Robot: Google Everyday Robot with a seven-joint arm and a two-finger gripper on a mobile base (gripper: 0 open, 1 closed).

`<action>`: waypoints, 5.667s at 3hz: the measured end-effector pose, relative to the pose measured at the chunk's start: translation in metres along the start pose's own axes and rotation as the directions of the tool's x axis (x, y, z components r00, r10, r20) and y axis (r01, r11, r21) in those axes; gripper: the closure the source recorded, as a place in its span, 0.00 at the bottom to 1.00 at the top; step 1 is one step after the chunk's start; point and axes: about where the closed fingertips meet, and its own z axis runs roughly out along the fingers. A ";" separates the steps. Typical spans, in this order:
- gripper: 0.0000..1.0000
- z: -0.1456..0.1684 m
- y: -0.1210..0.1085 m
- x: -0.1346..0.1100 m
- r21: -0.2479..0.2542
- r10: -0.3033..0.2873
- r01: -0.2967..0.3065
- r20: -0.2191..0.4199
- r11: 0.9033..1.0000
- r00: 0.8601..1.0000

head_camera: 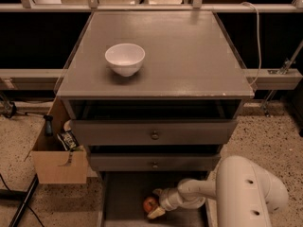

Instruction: Pick apple from bottom drawer and place on counter

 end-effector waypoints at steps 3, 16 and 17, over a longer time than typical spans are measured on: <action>0.97 0.000 0.000 0.000 0.000 0.000 0.000 0.000 1.000 1.000; 1.00 -0.370 0.102 -0.078 0.313 -0.238 0.197 0.098 0.929 0.966; 1.00 -0.425 0.090 -0.134 0.376 -0.320 0.274 0.067 0.885 0.945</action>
Offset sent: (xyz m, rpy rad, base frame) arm 0.0000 0.0000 0.0000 0.0000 0.0000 0.0000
